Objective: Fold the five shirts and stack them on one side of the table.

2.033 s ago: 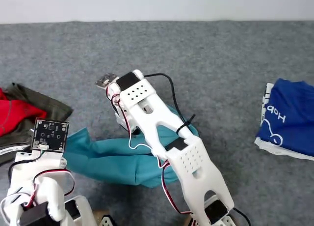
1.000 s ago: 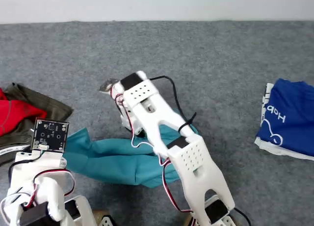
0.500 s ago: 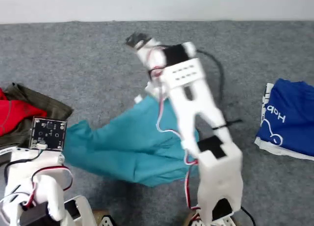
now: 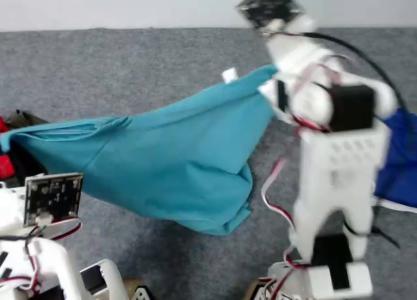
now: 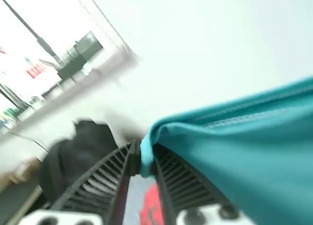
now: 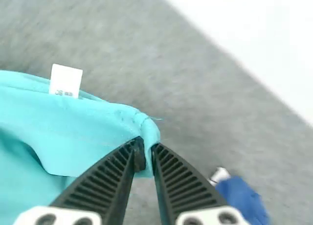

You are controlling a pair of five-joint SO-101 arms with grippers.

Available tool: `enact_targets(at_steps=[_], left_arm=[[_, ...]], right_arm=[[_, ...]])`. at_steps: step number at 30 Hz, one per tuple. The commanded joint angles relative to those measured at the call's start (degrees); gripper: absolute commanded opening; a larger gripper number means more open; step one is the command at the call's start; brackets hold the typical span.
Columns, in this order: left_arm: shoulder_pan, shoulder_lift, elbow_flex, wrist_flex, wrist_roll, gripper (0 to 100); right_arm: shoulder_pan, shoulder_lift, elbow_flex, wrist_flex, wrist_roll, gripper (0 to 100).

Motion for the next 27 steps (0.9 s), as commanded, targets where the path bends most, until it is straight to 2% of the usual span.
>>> enact_targets(at_steps=[1, 3, 9, 12, 16, 20, 27], left_arm=[[-0.1, 5.4, -8.0, -1.7, -0.8, 2], [0.9, 10.1, -13.8, 1.1, -0.8, 2], [10.2, 24.1, -32.8, 15.1, -0.8, 2], [12.4, 28.9, -39.1, 17.4, -0.8, 2], [12.7, 33.1, -46.0, 15.8, -0.7, 2], [12.7, 35.7, -51.4, 10.8, -1.1, 2], [12.7, 40.5, -60.7, 1.1, -4.6, 2]], right_arm=[[4.4, -7.3, -2.5, -2.2, 0.9, 1.0], [5.7, -9.6, -2.5, -2.3, 1.3, 1.0], [8.4, -14.4, -2.5, -2.5, 1.3, 1.0], [10.0, -17.1, -2.5, -5.1, 1.2, 1.0], [12.8, -20.8, -2.5, -12.2, 1.4, 1.0], [16.7, -23.1, -2.5, -17.5, 1.5, 1.0], [22.5, -25.1, -2.5, -17.1, 3.3, 1.0]])
